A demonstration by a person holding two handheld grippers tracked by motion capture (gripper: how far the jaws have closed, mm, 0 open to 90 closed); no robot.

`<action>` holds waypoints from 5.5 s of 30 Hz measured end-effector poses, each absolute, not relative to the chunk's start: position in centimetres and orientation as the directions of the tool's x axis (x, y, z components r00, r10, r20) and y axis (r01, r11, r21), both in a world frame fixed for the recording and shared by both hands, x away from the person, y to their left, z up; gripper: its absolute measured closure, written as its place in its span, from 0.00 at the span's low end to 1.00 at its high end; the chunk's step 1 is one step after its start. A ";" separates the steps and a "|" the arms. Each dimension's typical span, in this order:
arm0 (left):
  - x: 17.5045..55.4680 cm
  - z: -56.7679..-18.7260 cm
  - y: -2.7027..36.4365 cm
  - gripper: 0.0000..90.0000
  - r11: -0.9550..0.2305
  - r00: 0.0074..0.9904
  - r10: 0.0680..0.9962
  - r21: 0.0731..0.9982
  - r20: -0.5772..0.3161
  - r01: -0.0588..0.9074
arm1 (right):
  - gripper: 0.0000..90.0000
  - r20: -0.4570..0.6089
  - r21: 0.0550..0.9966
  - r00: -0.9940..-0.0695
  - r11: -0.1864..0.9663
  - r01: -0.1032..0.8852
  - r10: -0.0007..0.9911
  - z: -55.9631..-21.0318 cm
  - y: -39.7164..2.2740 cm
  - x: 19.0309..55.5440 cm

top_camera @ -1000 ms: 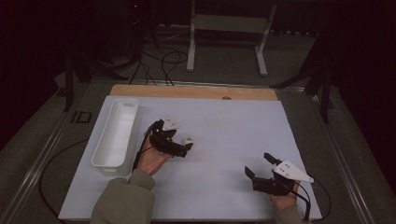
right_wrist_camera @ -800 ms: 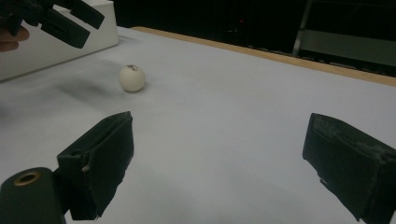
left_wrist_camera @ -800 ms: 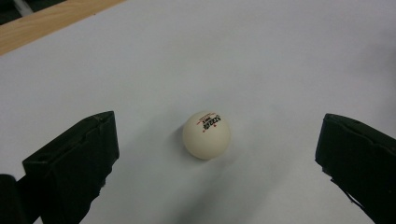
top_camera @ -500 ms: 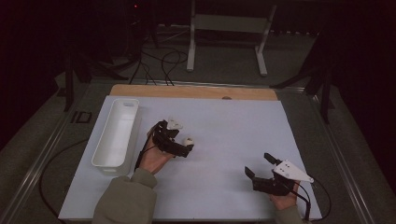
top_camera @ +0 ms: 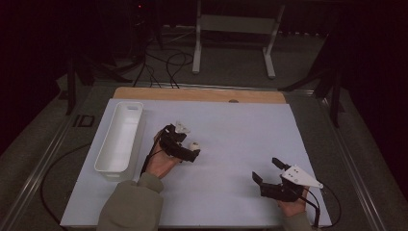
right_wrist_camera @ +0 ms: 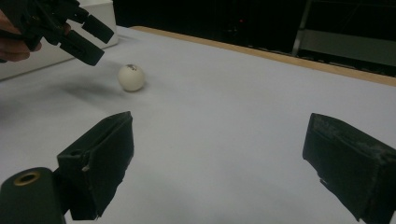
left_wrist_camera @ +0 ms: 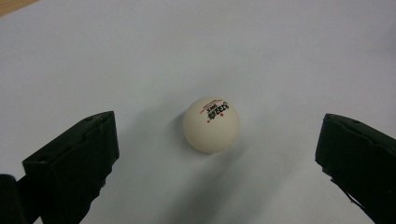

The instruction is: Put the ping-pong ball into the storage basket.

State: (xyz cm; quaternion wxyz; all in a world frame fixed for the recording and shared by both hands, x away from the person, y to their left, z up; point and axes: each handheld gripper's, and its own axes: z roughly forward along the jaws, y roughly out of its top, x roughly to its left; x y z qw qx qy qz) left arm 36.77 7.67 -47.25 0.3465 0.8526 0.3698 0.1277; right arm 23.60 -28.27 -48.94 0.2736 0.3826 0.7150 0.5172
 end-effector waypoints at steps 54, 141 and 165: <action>38.8 -49.4 6.3 0.07 -0.515 0.682 0.728 0.604 -0.067 0.609 | 0.10 0.003 0.948 -0.557 0.176 0.267 0.831 -49.0 -28.2 23.6; 37.6 -45.8 7.2 0.57 -0.481 0.620 0.784 0.597 -0.034 0.642 | 0.10 0.015 0.950 -0.551 0.160 0.268 0.834 -49.0 -28.4 23.7; 37.1 -43.8 8.0 0.57 -0.458 0.600 0.799 0.604 -0.043 0.652 | 0.10 0.017 0.955 -0.551 0.150 0.256 0.834 -48.9 -28.5 24.0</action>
